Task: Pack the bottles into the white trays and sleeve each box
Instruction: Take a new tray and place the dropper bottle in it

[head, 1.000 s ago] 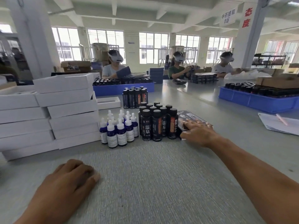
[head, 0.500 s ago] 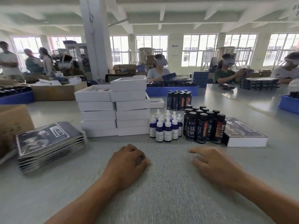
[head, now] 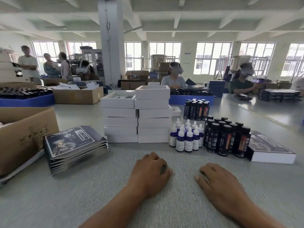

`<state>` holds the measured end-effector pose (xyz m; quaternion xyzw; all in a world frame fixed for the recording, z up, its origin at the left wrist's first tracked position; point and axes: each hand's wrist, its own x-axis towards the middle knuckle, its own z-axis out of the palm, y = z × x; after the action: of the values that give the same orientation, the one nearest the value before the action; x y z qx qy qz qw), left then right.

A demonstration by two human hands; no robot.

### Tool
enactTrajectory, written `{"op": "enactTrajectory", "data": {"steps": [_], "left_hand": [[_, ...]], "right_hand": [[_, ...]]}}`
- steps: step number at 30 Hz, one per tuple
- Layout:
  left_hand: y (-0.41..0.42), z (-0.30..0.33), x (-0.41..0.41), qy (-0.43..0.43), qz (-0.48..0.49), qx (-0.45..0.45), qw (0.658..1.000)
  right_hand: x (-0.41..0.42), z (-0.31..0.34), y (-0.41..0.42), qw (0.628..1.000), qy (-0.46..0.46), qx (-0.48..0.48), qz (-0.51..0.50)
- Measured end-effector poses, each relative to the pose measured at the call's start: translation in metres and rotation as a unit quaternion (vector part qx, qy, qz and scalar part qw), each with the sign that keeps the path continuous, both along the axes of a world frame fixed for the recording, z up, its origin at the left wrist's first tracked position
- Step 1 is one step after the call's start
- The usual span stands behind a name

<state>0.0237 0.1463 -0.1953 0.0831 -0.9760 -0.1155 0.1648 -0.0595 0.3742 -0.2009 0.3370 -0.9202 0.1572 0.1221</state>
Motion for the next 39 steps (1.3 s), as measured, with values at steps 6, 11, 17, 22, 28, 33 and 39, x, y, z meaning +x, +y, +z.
{"op": "enactTrajectory", "data": {"steps": [6,11,17,22,28,33,39], "left_hand": [[-0.002,0.007,-0.001,0.101,0.015,0.04,0.994],[-0.036,0.095,-0.022,0.358,0.043,-0.072,0.93],[-0.084,0.191,-0.071,0.154,0.101,-0.133,0.974],[-0.096,0.192,-0.1,0.098,0.112,-0.17,0.974],[-0.097,0.192,-0.108,0.141,0.109,-0.143,0.973],[-0.075,0.198,-0.077,0.179,0.05,-0.087,0.979],[-0.015,0.136,0.04,0.261,-0.051,-0.128,0.955]], "right_hand": [[-0.001,0.004,-0.006,1.0,-0.004,-0.009,-0.015],[-0.006,0.003,-0.008,0.999,0.006,-0.034,-0.008],[-0.004,0.003,-0.013,0.998,0.038,-0.049,-0.012],[-0.01,0.006,-0.014,0.998,0.031,-0.032,-0.033],[-0.015,-0.002,-0.009,0.999,0.039,-0.033,-0.013],[-0.008,0.003,-0.006,0.999,0.014,-0.031,-0.018],[-0.006,0.005,-0.006,0.999,-0.009,-0.02,-0.041]]}}
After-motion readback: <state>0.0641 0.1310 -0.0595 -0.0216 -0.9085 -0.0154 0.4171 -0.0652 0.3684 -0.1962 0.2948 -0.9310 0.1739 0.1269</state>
